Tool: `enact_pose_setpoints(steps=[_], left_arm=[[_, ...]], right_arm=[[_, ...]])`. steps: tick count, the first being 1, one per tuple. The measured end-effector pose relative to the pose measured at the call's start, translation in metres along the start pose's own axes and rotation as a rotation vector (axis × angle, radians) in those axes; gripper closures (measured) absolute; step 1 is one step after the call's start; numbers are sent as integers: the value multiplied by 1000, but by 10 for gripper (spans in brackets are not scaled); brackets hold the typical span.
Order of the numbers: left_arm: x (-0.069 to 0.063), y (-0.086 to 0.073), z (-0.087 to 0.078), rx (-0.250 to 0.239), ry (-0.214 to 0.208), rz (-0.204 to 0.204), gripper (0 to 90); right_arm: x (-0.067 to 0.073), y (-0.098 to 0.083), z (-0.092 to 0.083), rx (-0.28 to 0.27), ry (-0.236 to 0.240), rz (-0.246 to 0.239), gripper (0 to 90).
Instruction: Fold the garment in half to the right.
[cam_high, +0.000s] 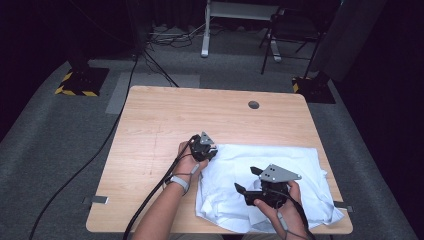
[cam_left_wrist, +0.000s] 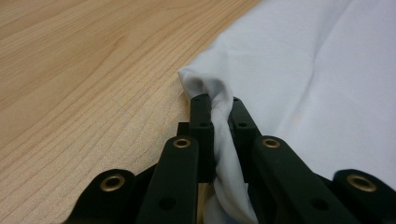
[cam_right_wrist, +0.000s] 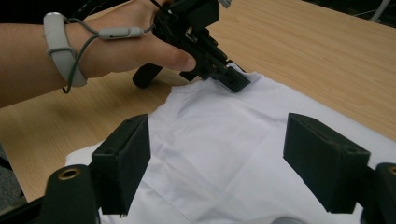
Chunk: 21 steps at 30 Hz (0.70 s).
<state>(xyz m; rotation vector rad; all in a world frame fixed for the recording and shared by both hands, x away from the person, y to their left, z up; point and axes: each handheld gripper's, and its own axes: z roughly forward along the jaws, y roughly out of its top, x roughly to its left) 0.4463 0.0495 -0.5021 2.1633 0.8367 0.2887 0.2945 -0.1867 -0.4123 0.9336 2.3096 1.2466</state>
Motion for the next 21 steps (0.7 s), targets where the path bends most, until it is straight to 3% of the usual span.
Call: enact_pose_setpoints(steps=[13, 21], left_arm=[[-1, 0, 0, 0, 5, 9, 838], [-1, 0, 0, 0, 5, 10, 837]], right_arm=[[17, -4, 20, 29, 28, -9, 229], [33, -18, 38, 32, 86, -37, 218]])
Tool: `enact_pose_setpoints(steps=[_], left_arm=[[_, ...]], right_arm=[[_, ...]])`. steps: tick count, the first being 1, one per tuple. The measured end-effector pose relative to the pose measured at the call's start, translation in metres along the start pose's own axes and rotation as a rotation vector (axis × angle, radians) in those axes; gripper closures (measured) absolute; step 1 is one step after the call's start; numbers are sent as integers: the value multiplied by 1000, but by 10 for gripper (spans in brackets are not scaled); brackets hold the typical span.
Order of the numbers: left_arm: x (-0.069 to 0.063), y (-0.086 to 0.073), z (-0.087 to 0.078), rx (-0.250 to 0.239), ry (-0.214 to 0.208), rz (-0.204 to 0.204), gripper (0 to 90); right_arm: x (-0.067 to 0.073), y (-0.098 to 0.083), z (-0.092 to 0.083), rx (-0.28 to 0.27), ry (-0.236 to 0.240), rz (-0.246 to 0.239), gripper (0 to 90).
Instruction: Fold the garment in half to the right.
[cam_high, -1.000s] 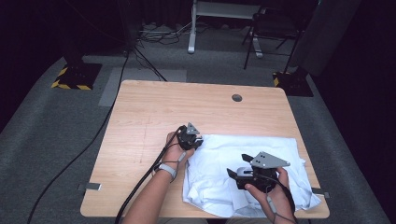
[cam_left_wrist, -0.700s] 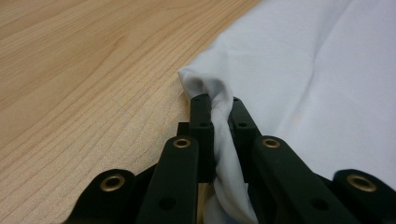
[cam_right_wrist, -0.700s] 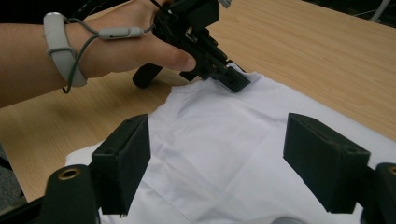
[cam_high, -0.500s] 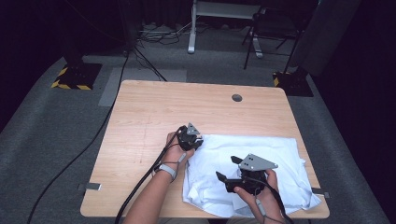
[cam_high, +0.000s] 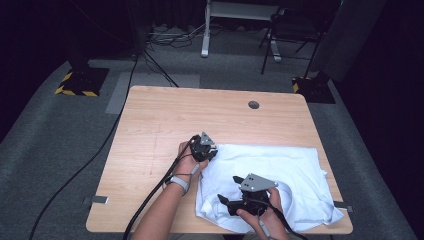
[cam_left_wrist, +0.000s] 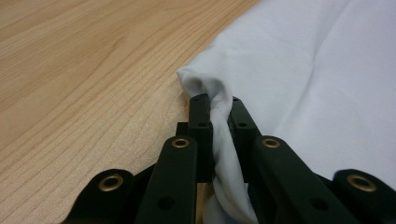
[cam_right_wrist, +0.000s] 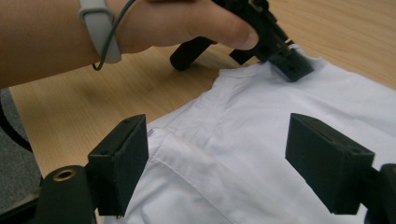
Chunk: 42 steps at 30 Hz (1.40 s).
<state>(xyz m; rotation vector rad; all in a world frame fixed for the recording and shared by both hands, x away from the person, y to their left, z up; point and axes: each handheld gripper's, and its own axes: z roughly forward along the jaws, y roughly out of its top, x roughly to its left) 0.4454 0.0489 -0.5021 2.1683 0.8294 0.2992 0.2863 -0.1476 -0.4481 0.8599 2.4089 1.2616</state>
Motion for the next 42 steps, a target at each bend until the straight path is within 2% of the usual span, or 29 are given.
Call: enact_pose_setpoints(steps=[8, 11, 17, 23, 25, 29, 32, 38, 42], left_arm=[[-1, 0, 0, -3, 4, 9, 836], [-1, 0, 0, -3, 3, 10, 836], [-1, 0, 0, -3, 1, 9, 836], [-1, -1, 0, -2, 2, 11, 836], [-1, -1, 0, -3, 5, 13, 836], [-1, -1, 0, -3, 4, 13, 836], [-1, -1, 0, -2, 4, 13, 836], [-1, -1, 0, -2, 1, 9, 836], [-1, -1, 0, -3, 5, 13, 836]], right_arm=[[15, -6, 19, 31, 55, -22, 205], [18, -9, 25, 44, 61, -34, 205], [18, -15, 40, 78, 57, -34, 197], [22, -24, 57, 141, 39, -75, 170], [23, -24, 60, 146, 32, -70, 160], [21, -24, 62, 155, 33, -51, 142], [21, -23, 60, 157, 39, -49, 164], [23, -14, 39, 79, 34, -38, 181], [28, -11, 27, 56, 31, -51, 196]])
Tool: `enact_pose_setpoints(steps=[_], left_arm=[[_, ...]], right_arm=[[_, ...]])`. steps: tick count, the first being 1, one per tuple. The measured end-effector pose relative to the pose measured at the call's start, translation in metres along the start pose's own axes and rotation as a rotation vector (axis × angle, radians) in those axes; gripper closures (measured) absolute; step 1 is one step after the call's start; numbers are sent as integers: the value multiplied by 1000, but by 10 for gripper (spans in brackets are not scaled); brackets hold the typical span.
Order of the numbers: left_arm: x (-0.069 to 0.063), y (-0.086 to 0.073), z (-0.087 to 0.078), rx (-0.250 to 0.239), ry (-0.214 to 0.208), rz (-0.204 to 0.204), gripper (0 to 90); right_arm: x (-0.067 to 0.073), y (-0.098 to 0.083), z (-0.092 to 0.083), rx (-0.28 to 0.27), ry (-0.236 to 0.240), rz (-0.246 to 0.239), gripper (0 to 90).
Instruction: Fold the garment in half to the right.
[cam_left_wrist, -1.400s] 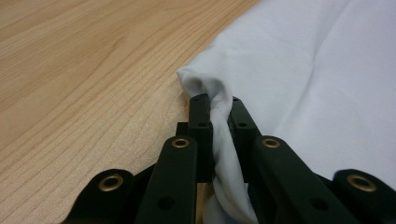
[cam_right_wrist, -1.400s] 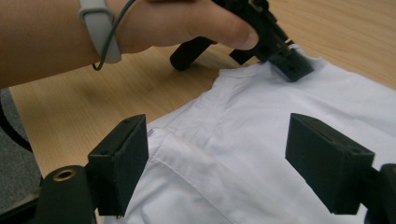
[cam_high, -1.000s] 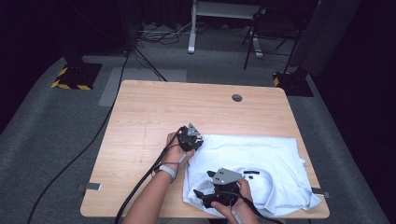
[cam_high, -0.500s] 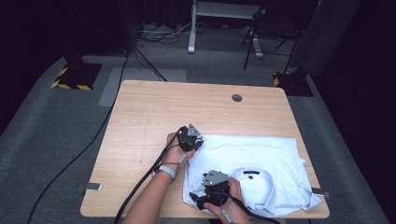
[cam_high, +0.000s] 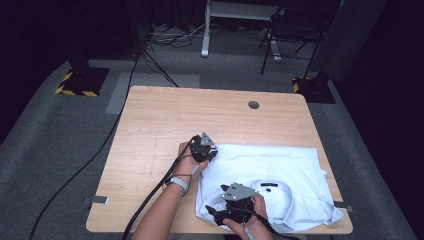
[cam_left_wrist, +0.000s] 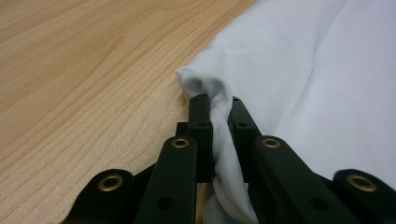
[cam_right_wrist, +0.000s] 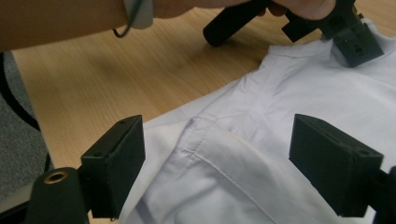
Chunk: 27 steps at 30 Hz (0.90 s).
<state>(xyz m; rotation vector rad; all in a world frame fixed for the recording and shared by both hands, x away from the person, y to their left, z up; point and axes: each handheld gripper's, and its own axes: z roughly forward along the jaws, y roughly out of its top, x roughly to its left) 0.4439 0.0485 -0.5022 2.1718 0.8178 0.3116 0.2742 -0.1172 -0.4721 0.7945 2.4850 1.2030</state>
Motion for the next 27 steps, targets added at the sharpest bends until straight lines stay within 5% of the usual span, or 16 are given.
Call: enact_pose_setpoints(steps=[7, 15, 20, 27], left_arm=[[0, 0, 0, 1, 1, 0, 836], [0, 0, 0, 1, 1, 1, 836], [0, 0, 0, 0, 1, 0, 836], [0, 0, 0, 1, 2, 1, 836]], right_arm=[[17, 2, -4, -10, 29, -28, 230], [32, -6, 15, 61, 70, -72, 241], [34, -10, 28, 108, 65, -94, 220], [39, -13, 33, 92, 37, -98, 175]])
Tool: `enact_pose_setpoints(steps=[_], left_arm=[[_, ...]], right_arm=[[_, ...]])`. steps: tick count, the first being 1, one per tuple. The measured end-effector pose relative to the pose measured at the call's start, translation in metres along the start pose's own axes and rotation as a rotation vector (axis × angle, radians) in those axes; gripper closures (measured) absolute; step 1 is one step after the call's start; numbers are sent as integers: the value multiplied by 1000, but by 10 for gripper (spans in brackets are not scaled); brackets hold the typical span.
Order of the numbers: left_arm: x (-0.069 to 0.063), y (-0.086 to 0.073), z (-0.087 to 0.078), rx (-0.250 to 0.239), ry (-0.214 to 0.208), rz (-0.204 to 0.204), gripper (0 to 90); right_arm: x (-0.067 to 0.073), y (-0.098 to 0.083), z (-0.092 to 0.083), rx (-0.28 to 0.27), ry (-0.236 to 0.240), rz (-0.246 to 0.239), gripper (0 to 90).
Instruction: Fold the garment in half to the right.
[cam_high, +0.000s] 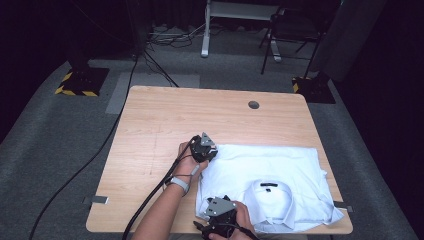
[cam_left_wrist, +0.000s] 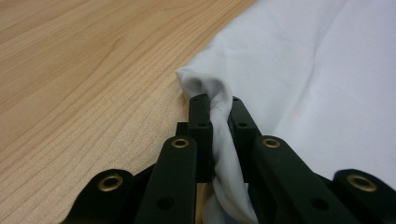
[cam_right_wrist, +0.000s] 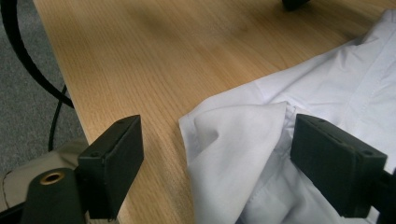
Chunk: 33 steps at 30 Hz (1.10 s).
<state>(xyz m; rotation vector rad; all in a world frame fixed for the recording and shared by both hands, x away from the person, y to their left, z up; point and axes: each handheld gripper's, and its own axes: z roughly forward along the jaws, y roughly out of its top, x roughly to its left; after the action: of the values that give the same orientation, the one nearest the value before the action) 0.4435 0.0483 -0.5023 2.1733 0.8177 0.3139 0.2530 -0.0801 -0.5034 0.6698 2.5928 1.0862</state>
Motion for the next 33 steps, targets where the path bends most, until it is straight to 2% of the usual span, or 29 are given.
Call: enact_pose_setpoints(steps=[2, 4, 6, 8, 13, 16, 21, 27, 33], left_arm=[[0, 0, 0, 0, 0, -1, 836], [0, 0, 0, -2, 0, -1, 836], [0, 0, 0, -2, -1, -2, 836], [1, 0, 0, -1, -3, -4, 835], [2, 0, 0, -1, -15, -23, 827], [1, 0, 0, 0, -5, -23, 823], [0, 3, -4, 15, -1, -34, 837], [1, 17, -27, -62, -29, -74, 843], [0, 32, -54, -113, -33, -62, 838]], right_arm=[[1, 0, 0, -2, -7, 10, 186], [1, 1, -1, 0, -25, 24, 249], [-1, 2, -3, 4, -53, 36, 391], [-5, 2, -4, 9, -66, 39, 476], [-11, 3, -7, 22, -100, 35, 758], [-16, 5, -9, 33, -70, 79, 789], [-18, 8, -14, 28, -46, 86, 793], [-19, 14, -35, -38, -44, 93, 793], [-16, 25, -59, -105, -38, 96, 791]])
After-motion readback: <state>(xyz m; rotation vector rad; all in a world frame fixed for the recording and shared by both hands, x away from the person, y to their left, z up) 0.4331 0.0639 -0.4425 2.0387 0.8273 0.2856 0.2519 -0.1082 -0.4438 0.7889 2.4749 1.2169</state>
